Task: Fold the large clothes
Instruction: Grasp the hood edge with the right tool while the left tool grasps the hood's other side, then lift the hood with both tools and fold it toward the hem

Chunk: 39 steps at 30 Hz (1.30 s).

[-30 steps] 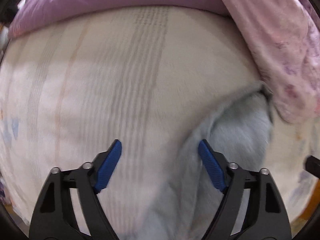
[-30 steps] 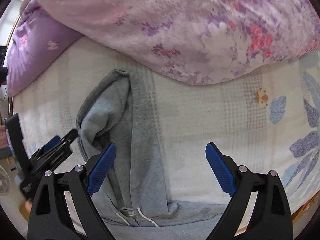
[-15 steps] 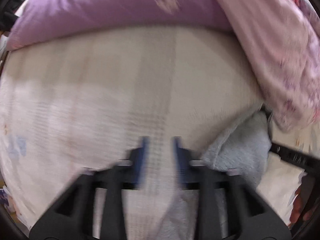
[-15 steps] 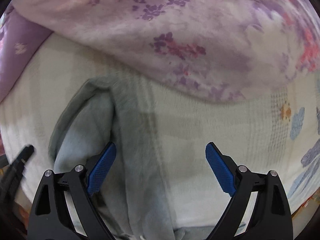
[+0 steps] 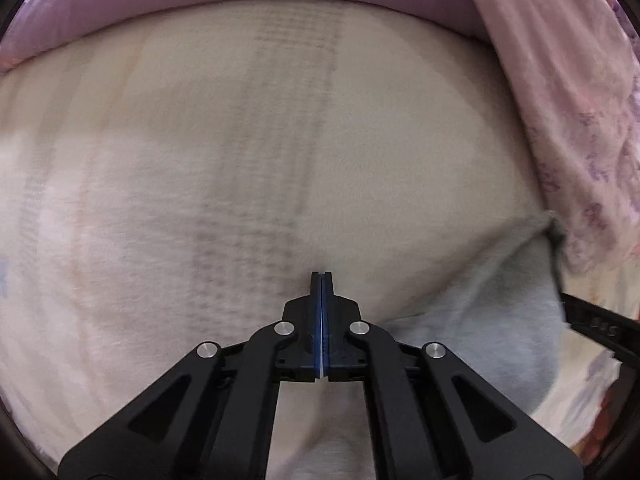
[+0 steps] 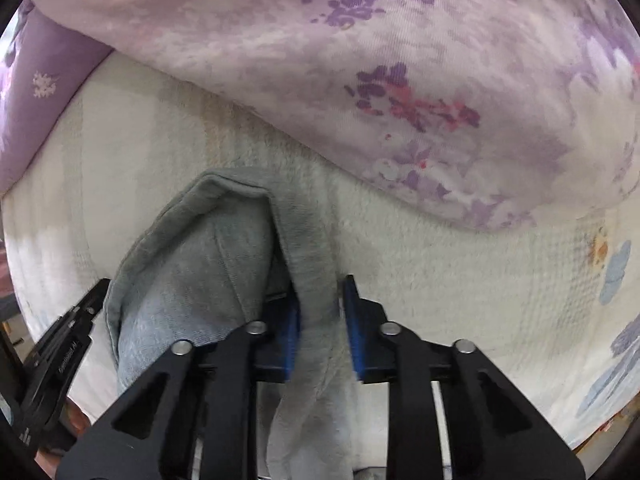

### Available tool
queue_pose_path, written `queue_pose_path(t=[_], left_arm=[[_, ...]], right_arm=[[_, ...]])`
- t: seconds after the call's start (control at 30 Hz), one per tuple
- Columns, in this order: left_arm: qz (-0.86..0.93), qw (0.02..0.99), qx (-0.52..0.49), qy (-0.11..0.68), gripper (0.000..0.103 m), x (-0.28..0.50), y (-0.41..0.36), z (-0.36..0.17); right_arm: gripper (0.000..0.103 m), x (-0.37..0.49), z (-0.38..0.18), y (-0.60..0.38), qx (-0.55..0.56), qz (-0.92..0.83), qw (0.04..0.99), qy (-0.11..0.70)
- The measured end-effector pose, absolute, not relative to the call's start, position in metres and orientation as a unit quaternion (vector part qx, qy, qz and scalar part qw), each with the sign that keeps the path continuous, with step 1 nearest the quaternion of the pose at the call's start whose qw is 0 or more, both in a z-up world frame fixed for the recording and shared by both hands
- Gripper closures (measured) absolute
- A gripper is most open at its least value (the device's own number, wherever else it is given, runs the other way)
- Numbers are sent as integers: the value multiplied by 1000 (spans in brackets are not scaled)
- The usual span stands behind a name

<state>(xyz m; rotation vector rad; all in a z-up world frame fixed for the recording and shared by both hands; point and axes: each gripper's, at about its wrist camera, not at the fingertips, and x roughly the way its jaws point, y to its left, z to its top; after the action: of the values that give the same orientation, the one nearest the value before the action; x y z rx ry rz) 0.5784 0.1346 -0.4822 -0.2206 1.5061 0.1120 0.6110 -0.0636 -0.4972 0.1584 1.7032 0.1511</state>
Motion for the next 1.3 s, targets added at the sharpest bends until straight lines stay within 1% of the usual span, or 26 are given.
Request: queue_pose_path(t=[0.03,0.1,0.13,0.17,0.23,0.27,0.33,0.4,0.47,0.5,0.53,0.57,0.63,0.67,0.7,0.77,0.87,0.9,0.93,1.0,1.1,1.17,1.2,1.23,1.27,1.3], left_arm=[[44,725,-113,678,103,576,141,-479],[35,719,-137,680,103,573,153,-475],[18,706,-160,689,101,573,156,-475],[-11,689,-196,698,95,574,159,-476],[-39,687,-234,687,57,578,160,-472],[-36,699,-223,678,55,580,158,-470],[-33,693,-200,692,55,585,151,-483],[-43,666,-220,712,57,588,149,-507],[-47,676,-239,696,57,592,156,-506],[-42,678,-228,697,75,592,161,-506],[-24,677,-193,709,94,592,167,-506],[-31,672,-190,715,94,593,176,-502],[-81,654,-246,711,94,597,187,-493],[-93,651,-256,708,93,601,190,-488],[-94,656,-246,708,90,604,191,-486],[-88,650,-215,723,91,612,190,-494],[-86,632,-267,723,90,617,200,-496],[-86,635,-278,716,87,614,207,-491],[-89,636,-293,708,70,612,215,-487],[-101,643,-319,688,45,614,234,-476],[-123,644,-306,691,45,612,226,-463],[-140,639,-274,705,46,608,204,-471],[-146,630,-247,721,51,594,187,-476],[-149,625,-219,734,59,590,178,-482],[-143,634,-185,737,62,586,167,-485],[-136,644,-166,734,73,583,164,-483]], right_arm=[[95,611,-495,-65,66,67,655,749],[95,610,-487,-65,64,74,656,748],[95,609,-484,-65,64,81,657,747],[95,609,-481,-67,66,85,658,746],[95,608,-477,-71,70,88,658,745],[95,608,-477,-74,72,88,656,746],[94,608,-475,-79,82,86,652,748],[94,614,-474,-88,92,89,652,748],[94,623,-483,-96,89,92,649,750],[94,626,-483,-100,86,91,648,751],[93,625,-486,-101,88,92,646,752],[92,627,-486,-99,93,90,644,754],[91,630,-487,-102,105,85,641,756],[91,631,-489,-104,104,83,640,757],[91,632,-490,-105,99,81,639,758],[91,630,-492,-102,100,80,637,760],[91,631,-489,-99,94,79,635,762],[91,631,-485,-98,90,83,635,763],[91,630,-487,-95,87,85,635,763],[91,632,-487,-97,96,86,632,764],[91,629,-494,-97,103,83,629,766],[91,632,-497,-99,107,79,627,768],[91,631,-499,-99,107,78,627,768],[91,629,-501,-99,107,78,626,768],[91,628,-504,-98,103,79,626,769],[91,629,-505,-98,101,78,626,769]])
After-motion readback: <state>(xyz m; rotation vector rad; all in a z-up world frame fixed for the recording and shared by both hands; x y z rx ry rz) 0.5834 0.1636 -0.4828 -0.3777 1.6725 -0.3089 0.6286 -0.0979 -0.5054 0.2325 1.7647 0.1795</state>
